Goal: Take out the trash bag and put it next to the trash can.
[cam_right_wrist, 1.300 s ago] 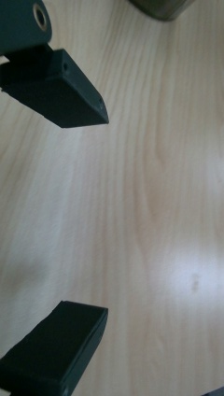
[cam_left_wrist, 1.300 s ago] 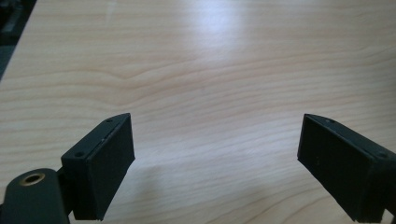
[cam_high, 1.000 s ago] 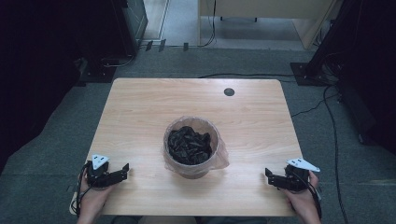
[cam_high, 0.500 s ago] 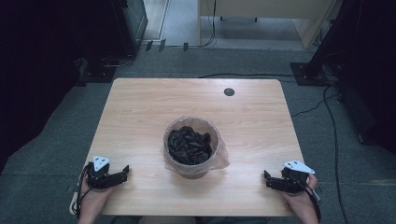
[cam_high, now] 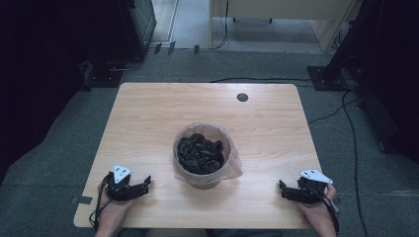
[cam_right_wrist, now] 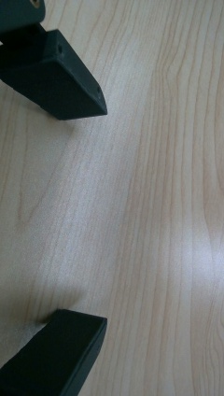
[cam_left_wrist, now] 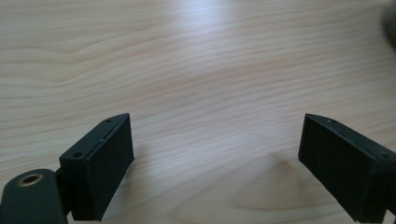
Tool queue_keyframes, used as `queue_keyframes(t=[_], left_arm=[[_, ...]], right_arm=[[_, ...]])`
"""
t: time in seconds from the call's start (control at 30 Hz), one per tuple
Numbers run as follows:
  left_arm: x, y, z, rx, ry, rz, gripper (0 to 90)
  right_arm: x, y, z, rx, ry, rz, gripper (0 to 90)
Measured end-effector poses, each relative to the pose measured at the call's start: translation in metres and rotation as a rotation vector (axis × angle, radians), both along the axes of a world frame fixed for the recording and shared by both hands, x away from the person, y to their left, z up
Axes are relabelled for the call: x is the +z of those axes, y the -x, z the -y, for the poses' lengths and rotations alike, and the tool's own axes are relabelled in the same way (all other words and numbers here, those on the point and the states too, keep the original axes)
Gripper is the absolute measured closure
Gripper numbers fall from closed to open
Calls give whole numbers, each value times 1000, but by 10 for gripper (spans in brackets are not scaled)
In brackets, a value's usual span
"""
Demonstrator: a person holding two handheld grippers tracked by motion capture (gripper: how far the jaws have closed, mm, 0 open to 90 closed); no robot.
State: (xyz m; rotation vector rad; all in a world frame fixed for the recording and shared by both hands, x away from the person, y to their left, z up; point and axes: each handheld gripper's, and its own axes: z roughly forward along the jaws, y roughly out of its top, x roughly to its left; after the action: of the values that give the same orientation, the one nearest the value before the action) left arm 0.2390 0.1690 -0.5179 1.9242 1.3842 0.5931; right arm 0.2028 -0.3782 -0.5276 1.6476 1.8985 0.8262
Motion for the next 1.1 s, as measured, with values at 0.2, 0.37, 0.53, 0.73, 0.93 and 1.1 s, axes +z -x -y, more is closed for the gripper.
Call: queue_keyframes(t=[0.2, 0.37, 0.53, 0.73, 0.93, 1.1], left_arm=[[2, -1, 39, -62, 12, 10, 129], [4, -2, 57, -99, 19, 12, 129], [3, -7, 70, -117, -9, 40, 129], [10, -21, 78, -104, -11, 87, 150], [14, -27, 84, -92, 19, 145, 307], [17, -26, 88, -78, 54, 210, 466]], right_arm=[[0, 0, 0, 0, 0, 0, 15], [0, 0, 0, -1, 0, 0, 15], [0, 0, 0, -1, 0, 0, 15], [0, 0, 0, -1, 0, 0, 15], [0, 0, 0, -6, 0, 0, 15], [0, 0, 0, -14, 0, 4, 34]])
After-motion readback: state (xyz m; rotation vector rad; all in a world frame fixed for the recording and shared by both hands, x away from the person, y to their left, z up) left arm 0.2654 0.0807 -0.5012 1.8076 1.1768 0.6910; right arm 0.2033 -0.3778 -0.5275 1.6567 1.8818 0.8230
